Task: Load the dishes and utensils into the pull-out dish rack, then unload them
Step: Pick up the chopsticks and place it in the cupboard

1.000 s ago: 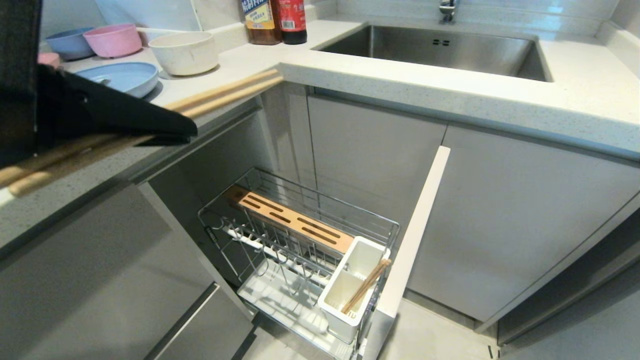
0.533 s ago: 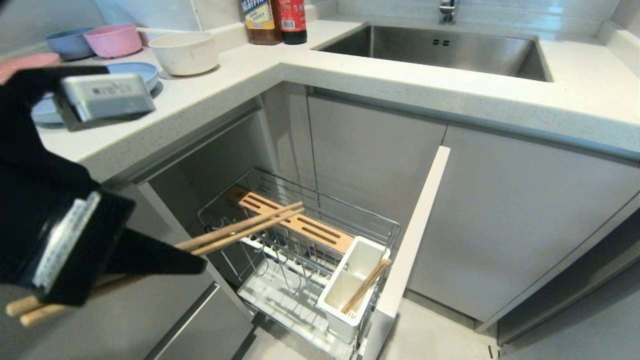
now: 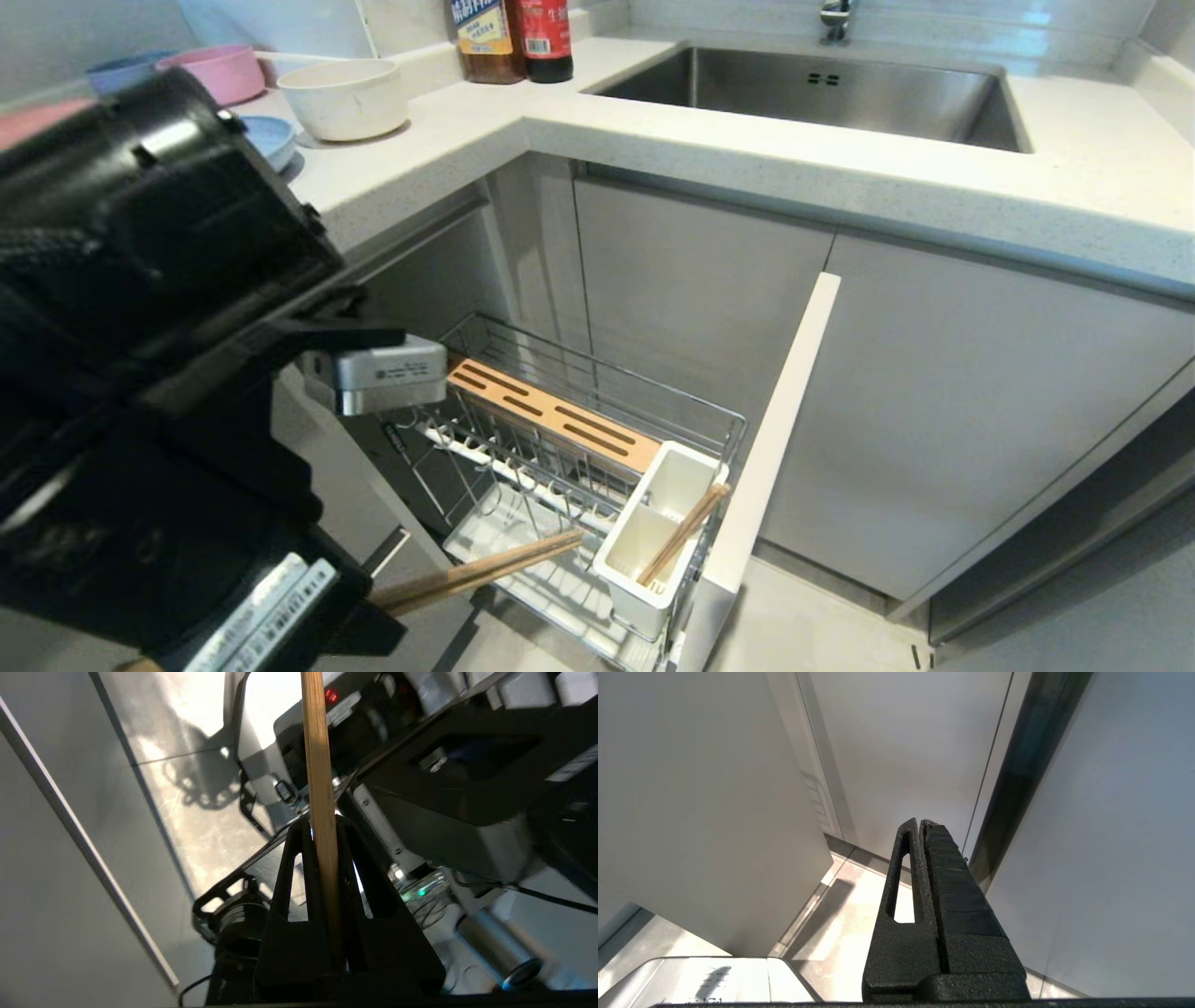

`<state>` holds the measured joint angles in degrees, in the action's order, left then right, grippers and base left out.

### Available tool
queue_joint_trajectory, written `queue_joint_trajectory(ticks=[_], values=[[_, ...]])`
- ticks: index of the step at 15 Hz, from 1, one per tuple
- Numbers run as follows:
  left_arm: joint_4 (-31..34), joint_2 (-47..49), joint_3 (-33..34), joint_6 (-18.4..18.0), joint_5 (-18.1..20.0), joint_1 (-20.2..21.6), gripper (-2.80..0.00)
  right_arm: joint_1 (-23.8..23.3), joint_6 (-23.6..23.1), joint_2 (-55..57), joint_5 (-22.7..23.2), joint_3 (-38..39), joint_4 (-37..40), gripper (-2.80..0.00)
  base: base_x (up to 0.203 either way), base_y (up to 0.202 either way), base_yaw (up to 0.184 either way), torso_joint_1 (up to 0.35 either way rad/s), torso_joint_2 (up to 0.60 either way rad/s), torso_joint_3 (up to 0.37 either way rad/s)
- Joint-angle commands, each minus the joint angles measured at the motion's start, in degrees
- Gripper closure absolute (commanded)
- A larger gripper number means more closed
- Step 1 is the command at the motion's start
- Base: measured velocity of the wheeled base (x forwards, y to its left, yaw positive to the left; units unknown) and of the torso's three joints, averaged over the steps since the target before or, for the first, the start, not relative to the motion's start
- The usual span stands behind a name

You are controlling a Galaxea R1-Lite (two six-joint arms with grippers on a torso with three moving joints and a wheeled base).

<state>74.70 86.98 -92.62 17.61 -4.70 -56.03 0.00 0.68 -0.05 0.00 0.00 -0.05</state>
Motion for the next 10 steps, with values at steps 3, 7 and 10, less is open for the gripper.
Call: queue_joint_trajectory(ticks=[3, 7, 10], values=[[-1.57, 4.97, 3.04, -1.59, -0.05, -0.05, 0.00, 0.00, 0.02, 0.05, 0.00, 0.07, -0.04, 0.00, 0.000, 0.000, 0.000, 0.000, 0.00, 0.000], [-9.42, 8.37, 4.66, -1.43, -0.05, 0.41, 0.00, 0.00, 0.02, 0.05, 0.00, 0.09, 0.02, 0.00, 0.000, 0.000, 0.000, 0.000, 0.00, 0.000], [-10.61, 10.05, 4.29, -2.54, -0.33, 0.78, 0.00, 0.00, 0.02, 0.05, 0.00, 0.09, 0.05, 0.00, 0.000, 0.000, 0.000, 0.000, 0.00, 0.000]])
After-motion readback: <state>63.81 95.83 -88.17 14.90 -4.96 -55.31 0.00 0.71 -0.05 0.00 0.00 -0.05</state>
